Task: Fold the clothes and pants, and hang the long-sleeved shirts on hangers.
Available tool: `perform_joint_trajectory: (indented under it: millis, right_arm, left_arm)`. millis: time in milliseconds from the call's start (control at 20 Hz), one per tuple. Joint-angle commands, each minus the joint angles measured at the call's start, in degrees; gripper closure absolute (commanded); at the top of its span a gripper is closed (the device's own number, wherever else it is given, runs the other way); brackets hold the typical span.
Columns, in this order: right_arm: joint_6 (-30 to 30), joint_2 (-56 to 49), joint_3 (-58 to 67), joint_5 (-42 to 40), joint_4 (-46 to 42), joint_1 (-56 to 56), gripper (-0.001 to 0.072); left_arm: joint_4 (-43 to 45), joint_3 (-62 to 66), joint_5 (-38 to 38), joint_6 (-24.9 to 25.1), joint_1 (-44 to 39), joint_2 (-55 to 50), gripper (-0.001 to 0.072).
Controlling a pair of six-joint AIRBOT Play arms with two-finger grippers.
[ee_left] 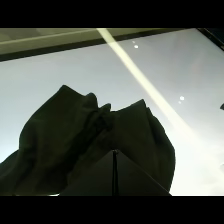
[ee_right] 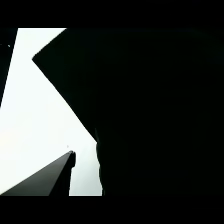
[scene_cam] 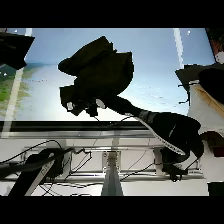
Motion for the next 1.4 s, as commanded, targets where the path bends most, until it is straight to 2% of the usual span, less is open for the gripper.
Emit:
perform_joint_trajectory:
  millis: [0,100,150,200,250,350,450,550,650,750,800,900,1000,1200,1300,1350]
  right_arm:
    - [-2.97,-2.38,0.00,-2.23,-3.26,0.37,0.0258]
    - [-2.95,-3.30,0.07,-2.49,-5.03,-0.35,0.0265]
    - [-2.93,-3.74,0.35,-2.34,-5.88,-0.83,0.0311]
    - [-2.84,-4.09,0.85,-2.34,-6.69,-1.36,0.0397]
    - [-2.78,-4.11,1.14,-3.10,-7.08,-1.86,0.0439]
    - [-2.78,-4.15,1.64,-5.01,-7.76,-2.84,0.0456]
    - [-2.78,-4.31,1.66,-6.19,-8.41,-3.56,0.0552]
    - [-2.73,-4.22,1.68,-6.19,-8.35,-3.65,0.0679]
    - [-2.49,-3.69,3.04,-5.53,-8.17,-3.65,0.0680]
    - [-1.33,-1.70,5.64,-5.55,-8.39,-4.92,0.0680]
    - [1.66,-0.24,6.93,-5.53,-8.48,-6.21,0.0680]
    - [12.57,3.91,9.38,-5.14,-8.48,-10.34,0.0680]
    - [23.98,9.20,10.82,-3.61,-8.48,-16.17,0.0680]
    - [35.74,18.60,10.82,2.78,-7.65,-30.53,0.0680]
    - [41.72,19.63,10.80,8.74,-5.95,-36.54,0.0680]
    - [43.39,19.32,10.71,11.80,-4.98,-38.93,0.0680]
  left_arm:
    - [0.02,-0.02,0.02,0.02,-0.02,-0.04,0.0674]
    - [0.02,-0.02,0.02,0.04,-0.02,-0.04,0.0674]
    - [0.02,-0.02,0.02,0.02,-0.02,-0.04,0.0675]
    - [0.02,-0.02,0.02,0.02,-0.02,-0.04,0.0675]
    - [0.02,-0.02,0.02,0.02,-0.02,-0.04,0.0676]
    - [0.02,-0.02,0.02,0.04,-0.02,-0.04,0.0676]
    - [0.04,-0.02,0.02,0.04,-0.02,-0.04,0.0676]
    - [0.24,-0.02,0.02,0.04,-0.02,-0.04,0.0683]
    - [3.08,-0.02,0.46,0.04,-0.02,-0.04,0.0684]
    - [9.94,-0.11,0.61,0.00,0.00,-0.04,0.0684]
    - [14.58,-0.57,0.55,-0.33,0.02,-0.04,0.0686]
    - [22.77,-3.13,-0.79,-4.57,0.92,-0.02,0.0688]
    - [23.76,-8.81,-3.48,-6.12,3.50,0.00,0.0689]
    - [15.54,-26.91,-5.99,-6.75,8.57,-0.02,0.0691]
    - [4.26,-37.24,-6.10,-10.88,10.69,-0.02,0.0690]
    - [-2.27,-42.53,-5.86,-10.95,10.91,-0.02,0.0686]
